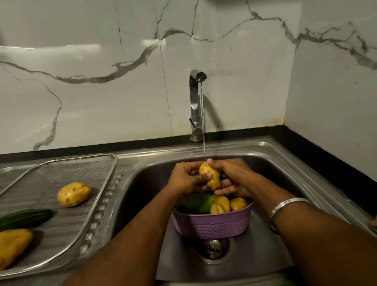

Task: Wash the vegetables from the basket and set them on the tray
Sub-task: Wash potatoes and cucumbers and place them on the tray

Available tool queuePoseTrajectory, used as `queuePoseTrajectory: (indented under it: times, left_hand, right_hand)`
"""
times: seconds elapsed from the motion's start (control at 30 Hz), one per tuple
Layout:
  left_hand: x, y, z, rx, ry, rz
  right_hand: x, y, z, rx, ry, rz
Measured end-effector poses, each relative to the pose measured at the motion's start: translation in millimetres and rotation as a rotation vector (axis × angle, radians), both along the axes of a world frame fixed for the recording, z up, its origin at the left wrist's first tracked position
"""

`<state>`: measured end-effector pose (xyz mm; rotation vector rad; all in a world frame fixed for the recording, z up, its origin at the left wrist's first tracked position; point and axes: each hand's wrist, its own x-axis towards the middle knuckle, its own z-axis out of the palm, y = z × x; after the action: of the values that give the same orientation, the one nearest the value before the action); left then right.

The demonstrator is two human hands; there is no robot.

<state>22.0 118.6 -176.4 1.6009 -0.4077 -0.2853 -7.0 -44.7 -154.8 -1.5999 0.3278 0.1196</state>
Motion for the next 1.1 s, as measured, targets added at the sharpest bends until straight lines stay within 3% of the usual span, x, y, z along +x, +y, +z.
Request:
queuePoseTrajectory:
  times: [0.2,0.4,0.6,0.8,1.0,1.1]
  left_hand:
    - [0.4,0.3,2.4,-0.057,0.02,0.046]
    - [6.4,3.0,3.2,-0.155,0.11,0.122]
    - [3.5,-5.7,3.9,-0.199,0.124,0.083]
    - [5.6,-1.1,5.4,-0.219,0.184,0.17]
    - [3.9,-5.4,6.2,-0.228,0.239,0.211]
    - [2.3,-9.9,8.2,-0.232,0.237,0.236]
  right_hand:
    - [-0.4,6.9,4.0,0.07,-0.021,-0.044]
    - [5.0,1.7,5.7,0.175,0.014,0.044]
    - [11.4,7.5,6.3,0.14,0.048,-0.152]
    - [13.5,6.0,6.5,0.229,0.062,0.002]
    - [9.0,12.2,4.7,0.14,0.001,-0.098]
    - [11.6,19.5,1.3,-0.037,-0.143,-0.225]
